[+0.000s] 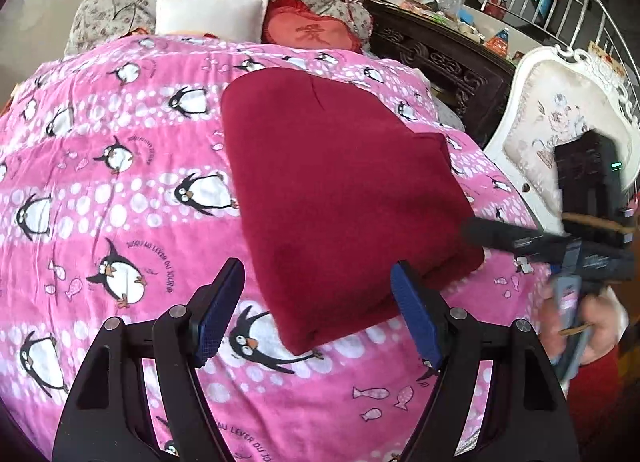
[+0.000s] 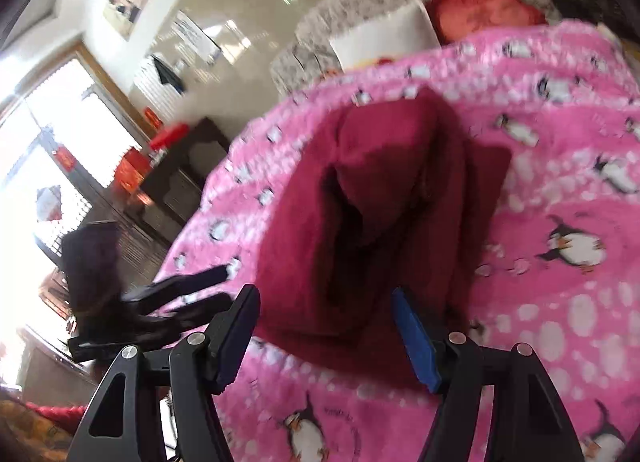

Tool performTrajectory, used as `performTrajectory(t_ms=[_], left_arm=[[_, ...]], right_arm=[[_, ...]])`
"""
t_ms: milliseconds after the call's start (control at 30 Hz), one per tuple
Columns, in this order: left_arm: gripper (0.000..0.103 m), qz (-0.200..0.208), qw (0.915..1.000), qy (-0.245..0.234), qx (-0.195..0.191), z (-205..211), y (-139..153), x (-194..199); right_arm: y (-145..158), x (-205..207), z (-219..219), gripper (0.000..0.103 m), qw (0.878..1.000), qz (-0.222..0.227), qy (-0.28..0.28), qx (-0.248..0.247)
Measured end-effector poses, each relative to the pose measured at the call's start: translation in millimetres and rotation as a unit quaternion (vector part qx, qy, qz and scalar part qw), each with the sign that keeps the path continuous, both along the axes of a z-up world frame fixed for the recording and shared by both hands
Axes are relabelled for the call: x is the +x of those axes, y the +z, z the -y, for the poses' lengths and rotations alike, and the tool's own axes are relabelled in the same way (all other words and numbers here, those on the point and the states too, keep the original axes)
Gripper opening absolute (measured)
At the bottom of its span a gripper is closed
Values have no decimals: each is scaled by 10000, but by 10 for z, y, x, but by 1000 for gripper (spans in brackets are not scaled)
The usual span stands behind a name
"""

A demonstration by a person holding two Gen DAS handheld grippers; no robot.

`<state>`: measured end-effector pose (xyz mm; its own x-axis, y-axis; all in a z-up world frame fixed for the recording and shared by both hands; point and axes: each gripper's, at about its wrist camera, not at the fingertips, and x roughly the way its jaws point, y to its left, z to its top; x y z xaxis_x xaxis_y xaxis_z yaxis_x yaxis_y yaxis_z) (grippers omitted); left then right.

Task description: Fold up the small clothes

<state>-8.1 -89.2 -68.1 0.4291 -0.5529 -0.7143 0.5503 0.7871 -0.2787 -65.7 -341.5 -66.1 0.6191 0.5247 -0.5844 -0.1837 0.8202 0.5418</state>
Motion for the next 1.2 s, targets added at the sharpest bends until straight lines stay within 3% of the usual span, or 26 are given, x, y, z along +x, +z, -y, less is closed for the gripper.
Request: performTrajectory(t_ms=[33, 100, 133, 233, 367, 500, 533, 600, 667, 867, 1000, 1200], left_arm=[[76, -72, 10000, 34, -32, -14, -13, 17], [76, -213, 9997, 83, -64, -28, -34, 48], [76, -254, 9996, 102, -74, -33, -36, 53], [76, -259, 9995, 142, -116, -42, 27, 62], [76, -139, 9994, 125, -285, -31, 129, 53], [76, -219, 9996, 52, -198, 116, 44, 101], [76, -225, 9996, 39, -165, 168, 10, 116], [76, -226, 9997, 70, -58, 231, -29, 133], [76, -152, 9998, 102, 32, 264, -26, 133], [76, 199, 9988, 245, 375, 340, -16, 175], [76, 134, 9986, 297, 410, 384, -65, 258], [77, 37, 9984, 303, 485, 430, -164, 343]], right_arm=[[-83, 92, -22, 65, 9999, -77, 10, 106], [-187, 256, -93, 43, 9995, -66, 127, 293], [-169, 313, -157, 25, 9998, 60, 187, 95], [-23, 272, -156, 17, 9991, 335, 255, -22], [234, -63, -37, 16, 9968, 579, 147, -531], [28, -169, 56, 16, 9957, 256, -134, -875], [-70, -136, 81, 18, 9969, 109, -122, -770], [-103, -136, 134, 32, 9980, 37, -133, -612], [29, -210, 193, 39, 9981, 209, -231, -529], [535, -350, 179, 40, 9872, 889, -646, -1152], [604, -67, 18, 40, 9842, 976, -434, -1409], [196, 675, 6, 40, 9793, 208, -439, -1966]])
